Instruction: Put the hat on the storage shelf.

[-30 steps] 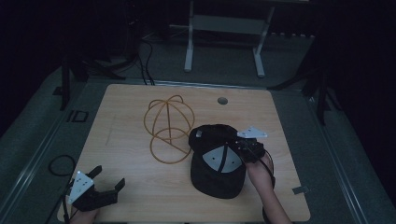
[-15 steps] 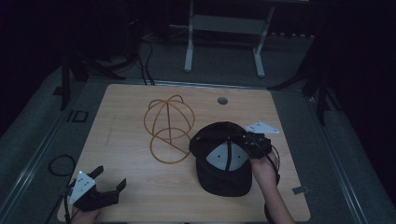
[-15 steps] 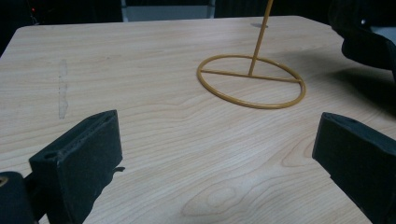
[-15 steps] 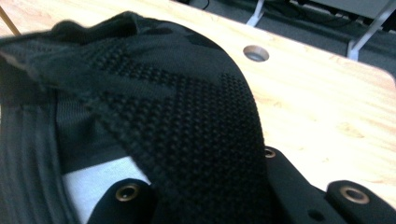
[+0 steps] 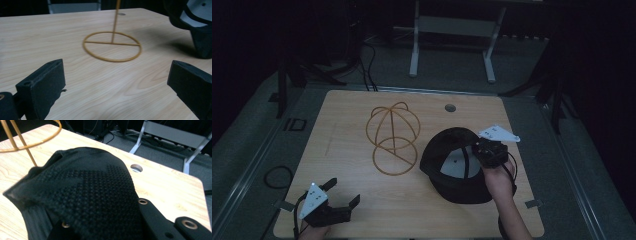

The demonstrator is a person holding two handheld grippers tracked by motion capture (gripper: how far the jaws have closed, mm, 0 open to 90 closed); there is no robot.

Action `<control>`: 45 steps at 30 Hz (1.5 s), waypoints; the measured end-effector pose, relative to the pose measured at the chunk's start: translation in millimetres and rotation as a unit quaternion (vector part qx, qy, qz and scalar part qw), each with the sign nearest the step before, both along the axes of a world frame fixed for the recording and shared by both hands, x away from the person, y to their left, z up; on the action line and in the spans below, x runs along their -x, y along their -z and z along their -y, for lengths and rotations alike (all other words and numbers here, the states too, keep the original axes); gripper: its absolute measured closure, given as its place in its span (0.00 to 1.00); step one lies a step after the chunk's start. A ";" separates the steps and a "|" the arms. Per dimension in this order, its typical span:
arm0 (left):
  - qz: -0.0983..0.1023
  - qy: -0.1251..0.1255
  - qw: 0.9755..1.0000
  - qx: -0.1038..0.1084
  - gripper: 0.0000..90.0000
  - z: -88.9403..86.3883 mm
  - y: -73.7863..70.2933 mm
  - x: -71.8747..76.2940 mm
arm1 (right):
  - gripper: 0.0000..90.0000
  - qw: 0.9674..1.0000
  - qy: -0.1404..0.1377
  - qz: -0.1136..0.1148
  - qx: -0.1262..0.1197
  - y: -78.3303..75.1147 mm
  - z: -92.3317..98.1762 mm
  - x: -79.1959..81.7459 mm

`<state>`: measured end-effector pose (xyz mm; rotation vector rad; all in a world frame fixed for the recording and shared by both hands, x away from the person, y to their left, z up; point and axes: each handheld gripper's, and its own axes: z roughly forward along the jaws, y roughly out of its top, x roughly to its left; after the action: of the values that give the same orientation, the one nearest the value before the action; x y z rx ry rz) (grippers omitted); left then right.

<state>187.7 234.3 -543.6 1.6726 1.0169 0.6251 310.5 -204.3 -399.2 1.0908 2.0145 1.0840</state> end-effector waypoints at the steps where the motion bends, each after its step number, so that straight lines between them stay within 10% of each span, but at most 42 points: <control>1: -0.001 0.006 1.000 0.004 0.02 3.6 -1.0 -0.5 | 0.99 1.000 -0.002 0.004 0.001 -2.3 -0.4 1.0; 17: -0.011 0.078 0.997 0.006 0.09 57.6 -24.0 -22.2 | 0.99 0.998 -0.050 0.028 -0.006 -19.2 -10.9 27.7; 34: -0.005 0.164 0.986 -0.019 0.17 124.3 -54.9 -50.9 | 0.99 0.996 -0.079 0.029 -0.008 -12.0 -18.5 37.3; 45: -0.007 0.162 0.986 -0.040 0.25 147.3 -65.7 -63.9 | 0.99 0.992 -0.122 0.045 0.002 -11.3 -21.8 47.7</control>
<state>251.6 87.0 -477.9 1.8646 0.7135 0.4436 262.8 -182.5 -387.9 0.7931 2.1146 1.2276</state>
